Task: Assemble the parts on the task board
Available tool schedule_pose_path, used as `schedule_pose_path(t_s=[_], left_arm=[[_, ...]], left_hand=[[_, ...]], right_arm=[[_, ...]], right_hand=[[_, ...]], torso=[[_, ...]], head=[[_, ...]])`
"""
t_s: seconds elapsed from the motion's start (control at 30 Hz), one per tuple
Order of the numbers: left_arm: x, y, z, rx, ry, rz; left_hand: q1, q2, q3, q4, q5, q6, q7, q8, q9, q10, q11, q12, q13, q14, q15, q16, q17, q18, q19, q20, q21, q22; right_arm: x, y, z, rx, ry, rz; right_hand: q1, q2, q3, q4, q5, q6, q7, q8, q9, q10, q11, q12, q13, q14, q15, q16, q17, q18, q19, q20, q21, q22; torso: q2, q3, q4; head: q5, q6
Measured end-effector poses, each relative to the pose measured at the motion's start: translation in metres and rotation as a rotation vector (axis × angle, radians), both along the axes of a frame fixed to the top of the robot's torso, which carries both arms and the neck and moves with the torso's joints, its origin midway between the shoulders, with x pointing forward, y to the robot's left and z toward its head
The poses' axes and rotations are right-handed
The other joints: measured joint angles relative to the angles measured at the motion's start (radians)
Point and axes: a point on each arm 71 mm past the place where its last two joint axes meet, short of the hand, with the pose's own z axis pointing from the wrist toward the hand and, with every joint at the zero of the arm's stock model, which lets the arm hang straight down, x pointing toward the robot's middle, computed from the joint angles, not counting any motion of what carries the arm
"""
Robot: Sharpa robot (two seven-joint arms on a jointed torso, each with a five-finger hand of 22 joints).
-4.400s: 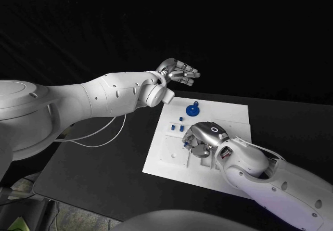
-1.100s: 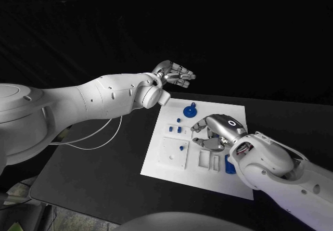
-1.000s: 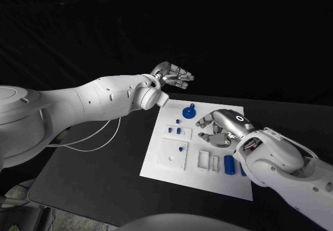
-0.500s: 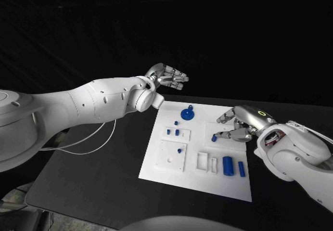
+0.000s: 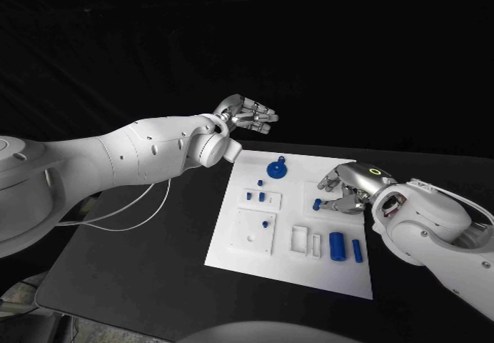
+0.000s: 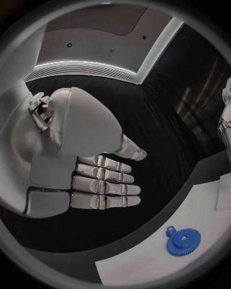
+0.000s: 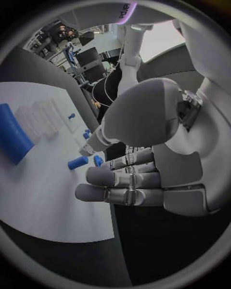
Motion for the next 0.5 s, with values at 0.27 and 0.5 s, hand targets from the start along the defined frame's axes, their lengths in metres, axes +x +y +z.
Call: schedule_pose_path(t_s=[0.27, 0.5], left_arm=[[0.0, -0.001, 0.0, 0.0, 0.0, -0.002], [0.001, -0.003, 0.0, -0.001, 0.0, -0.004]], left_hand=[[0.0, 0.0, 0.0, 0.0, 0.0, 0.0, 0.0, 0.0, 0.0, 0.0, 0.0, 0.0, 0.0, 0.0, 0.0, 0.0, 0.0, 0.0, 0.0, 0.0, 0.004, -0.003], [0.0, 0.0, 0.002, -0.002, 0.0, 0.0, 0.0, 0.0, 0.0, 0.0, 0.0, 0.0, 0.0, 0.0, 0.0, 0.0, 0.0, 0.0, 0.0, 0.0, 0.004, -0.003]], right_arm=[[0.001, 0.006, -0.007, -0.032, 0.0, 0.008], [0.0, 0.012, -0.013, -0.046, 0.005, 0.022]], right_hand=[[-0.041, -0.001, 0.156, -0.04, -0.014, 0.04, 0.014, 0.0, 0.0, 0.054, -0.014, 0.0, -0.001, 0.004, -0.004, 0.0, 0.0, 0.0, 0.0, 0.0, 0.004, 0.013], [-0.055, -0.005, 0.184, -0.047, -0.014, 0.059, 0.016, 0.0, 0.0, 0.069, -0.016, 0.0, -0.001, 0.008, -0.007, 0.004, 0.002, -0.001, 0.0, 0.0, 0.006, 0.02]], torso=[[0.0, 0.0002, -0.0006], [0.0, 0.0011, -0.0013]], head=[[-0.003, -0.001], [-0.003, -0.003]])
